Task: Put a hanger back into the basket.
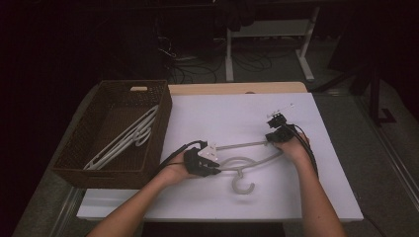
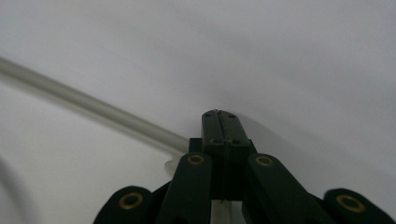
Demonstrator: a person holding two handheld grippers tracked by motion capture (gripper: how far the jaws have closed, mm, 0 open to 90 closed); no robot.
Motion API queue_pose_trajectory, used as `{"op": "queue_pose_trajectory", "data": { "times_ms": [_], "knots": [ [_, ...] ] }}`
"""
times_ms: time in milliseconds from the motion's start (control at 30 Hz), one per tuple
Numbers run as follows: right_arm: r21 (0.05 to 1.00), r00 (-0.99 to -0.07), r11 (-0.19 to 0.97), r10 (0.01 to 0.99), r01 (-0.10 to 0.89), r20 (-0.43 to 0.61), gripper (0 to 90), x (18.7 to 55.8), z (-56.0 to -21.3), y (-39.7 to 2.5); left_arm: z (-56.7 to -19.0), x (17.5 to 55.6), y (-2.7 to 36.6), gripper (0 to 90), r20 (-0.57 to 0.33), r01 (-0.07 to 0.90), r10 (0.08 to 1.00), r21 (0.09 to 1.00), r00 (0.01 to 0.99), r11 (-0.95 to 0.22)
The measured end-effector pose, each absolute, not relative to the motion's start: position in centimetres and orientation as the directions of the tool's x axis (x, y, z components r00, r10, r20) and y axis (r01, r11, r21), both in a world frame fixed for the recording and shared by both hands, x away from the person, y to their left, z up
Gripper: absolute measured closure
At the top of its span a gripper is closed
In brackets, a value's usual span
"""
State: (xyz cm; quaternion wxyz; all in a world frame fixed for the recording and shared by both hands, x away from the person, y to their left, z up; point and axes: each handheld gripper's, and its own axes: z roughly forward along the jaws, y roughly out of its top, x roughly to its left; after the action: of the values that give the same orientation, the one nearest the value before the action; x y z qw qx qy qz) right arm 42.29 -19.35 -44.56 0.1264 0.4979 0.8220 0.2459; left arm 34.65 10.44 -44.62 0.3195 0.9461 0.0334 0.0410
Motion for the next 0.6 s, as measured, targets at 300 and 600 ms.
{"op": "queue_pose_trajectory", "data": {
  "times_ms": [300, 600],
  "knots": [
    [0.586, -0.468, 0.337, 0.880, 0.737, 0.083, 75.7, 42.2, -43.5, -19.9, -44.3, 34.1, 10.0, 81.5, 0.036, 0.039, 0.077, 0.611, 0.996, -0.790],
    [0.721, -0.464, 0.240, 0.877, 0.649, 0.125, 50.0, 40.3, -40.4, -21.4, -43.3, 34.5, 11.0, 81.7, 0.018, 0.096, 0.141, 0.649, 0.990, -0.755]
  ]
}}
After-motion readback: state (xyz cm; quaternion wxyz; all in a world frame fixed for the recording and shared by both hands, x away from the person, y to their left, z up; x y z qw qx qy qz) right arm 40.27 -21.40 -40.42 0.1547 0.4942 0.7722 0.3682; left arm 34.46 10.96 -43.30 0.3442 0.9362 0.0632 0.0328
